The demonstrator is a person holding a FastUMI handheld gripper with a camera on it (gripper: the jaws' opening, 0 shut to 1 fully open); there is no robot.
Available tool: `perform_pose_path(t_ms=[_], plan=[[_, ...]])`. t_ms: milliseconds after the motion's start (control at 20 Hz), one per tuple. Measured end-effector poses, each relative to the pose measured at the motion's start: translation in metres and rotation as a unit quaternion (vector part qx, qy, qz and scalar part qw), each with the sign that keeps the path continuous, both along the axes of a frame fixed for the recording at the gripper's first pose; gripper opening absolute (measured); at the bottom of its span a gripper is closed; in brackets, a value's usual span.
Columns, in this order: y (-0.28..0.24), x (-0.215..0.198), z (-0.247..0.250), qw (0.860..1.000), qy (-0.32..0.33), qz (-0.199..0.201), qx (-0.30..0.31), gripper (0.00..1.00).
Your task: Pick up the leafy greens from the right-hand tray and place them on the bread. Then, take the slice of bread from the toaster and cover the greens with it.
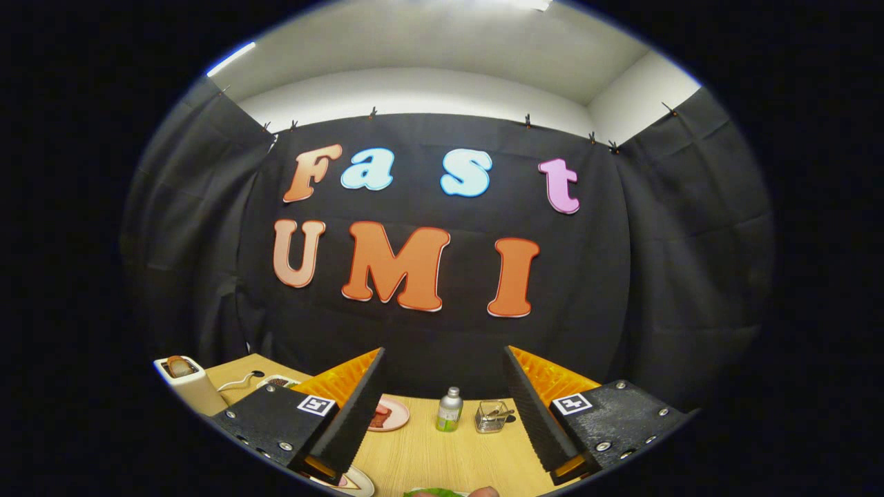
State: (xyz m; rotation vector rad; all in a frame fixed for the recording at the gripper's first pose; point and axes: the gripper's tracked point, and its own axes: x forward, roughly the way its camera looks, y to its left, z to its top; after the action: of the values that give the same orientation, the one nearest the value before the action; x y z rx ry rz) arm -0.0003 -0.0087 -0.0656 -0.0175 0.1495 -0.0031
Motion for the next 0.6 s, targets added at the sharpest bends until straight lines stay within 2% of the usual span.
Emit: perform_pose_path(t_ms=[150, 300, 450, 600], plan=[[0.000, -0.011, -0.053, 0.997, 0.079, 0.008, -0.013, 0.99], [0.000, -0.029, -0.113, 0.984, 0.172, 0.024, -0.028, 0.99], [0.006, -0.055, -0.174, 0.961, 0.271, 0.045, -0.016, 0.99], [0.006, -0.083, -0.226, 0.932, 0.359, 0.055, 0.002, 0.99]])
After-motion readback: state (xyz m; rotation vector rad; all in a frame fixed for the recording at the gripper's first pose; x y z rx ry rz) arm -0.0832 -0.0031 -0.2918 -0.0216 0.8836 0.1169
